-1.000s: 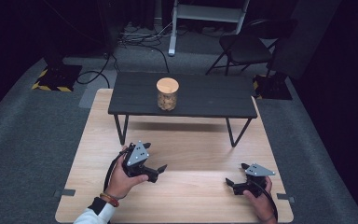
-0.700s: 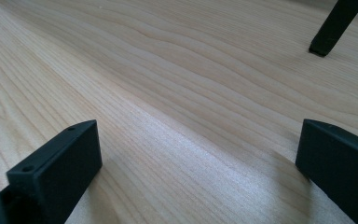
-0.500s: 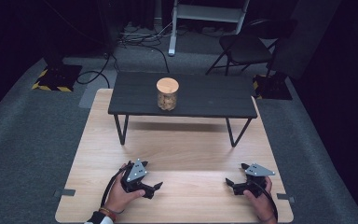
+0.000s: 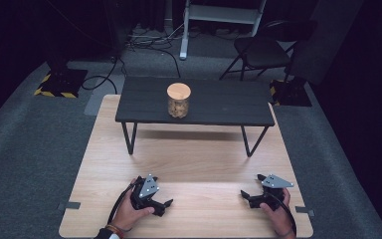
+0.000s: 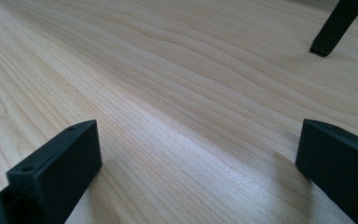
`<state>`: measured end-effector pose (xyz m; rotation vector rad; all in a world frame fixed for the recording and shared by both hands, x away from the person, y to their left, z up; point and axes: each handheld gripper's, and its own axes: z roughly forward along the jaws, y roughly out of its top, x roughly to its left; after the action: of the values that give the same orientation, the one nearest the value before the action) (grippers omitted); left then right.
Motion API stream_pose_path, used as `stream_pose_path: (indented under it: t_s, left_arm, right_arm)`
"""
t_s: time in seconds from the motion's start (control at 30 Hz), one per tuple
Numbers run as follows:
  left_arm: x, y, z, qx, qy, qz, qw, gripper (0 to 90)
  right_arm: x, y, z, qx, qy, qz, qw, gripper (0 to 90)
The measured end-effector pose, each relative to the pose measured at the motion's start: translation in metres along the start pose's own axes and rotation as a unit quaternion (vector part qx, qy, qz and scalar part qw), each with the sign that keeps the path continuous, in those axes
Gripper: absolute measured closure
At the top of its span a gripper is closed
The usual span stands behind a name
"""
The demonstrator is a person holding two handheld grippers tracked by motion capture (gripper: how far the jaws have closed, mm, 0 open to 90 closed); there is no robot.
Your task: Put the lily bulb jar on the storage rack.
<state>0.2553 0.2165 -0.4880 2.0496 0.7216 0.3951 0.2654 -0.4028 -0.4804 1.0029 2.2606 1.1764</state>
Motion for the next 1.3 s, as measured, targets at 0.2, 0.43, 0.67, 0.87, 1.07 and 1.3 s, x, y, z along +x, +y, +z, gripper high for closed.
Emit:
stream_pose_path:
  t_s: [0.2, 0.43, 0.67, 0.87, 1.07, 1.3]
  left_arm:
    - [0.0013, -0.0005, -0.0001, -0.001, 0.0, -0.01, 1.0, 0.6]
    - [0.0018, -0.0007, -0.0002, -0.001, 0.0, -0.01, 0.9999, 0.6]
    - [0.0006, -0.0002, 0.0, 0.0, 0.002, -0.009, 1.0, 0.6]
    - [0.0006, -0.0002, 0.0, 0.0, 0.002, -0.009, 1.0, 0.5]
    - [0.0009, -0.0002, 0.0, 0.0, 0.002, -0.009, 1.0, 0.5]
    - [0.0009, -0.0002, 0.0001, 0.0, 0.002, -0.009, 1.0, 0.6]
  right_arm:
    - [-0.0003, 0.0001, 0.0001, 0.0, 0.001, 0.0, 1.0, 0.0]
    - [0.0008, -0.0007, -0.0001, -0.002, -0.001, -0.004, 1.0, 0.0]
    - [0.0005, -0.0004, -0.0001, -0.001, -0.001, -0.002, 1.0, 0.0]
    - [0.0004, -0.0003, -0.0001, -0.001, -0.001, -0.002, 1.0, 0.0]
    - [0.0004, -0.0003, 0.0, -0.001, 0.0, -0.002, 1.0, 0.0]
    - [0.0006, -0.0004, 0.0, -0.001, -0.001, -0.003, 1.0, 0.0]
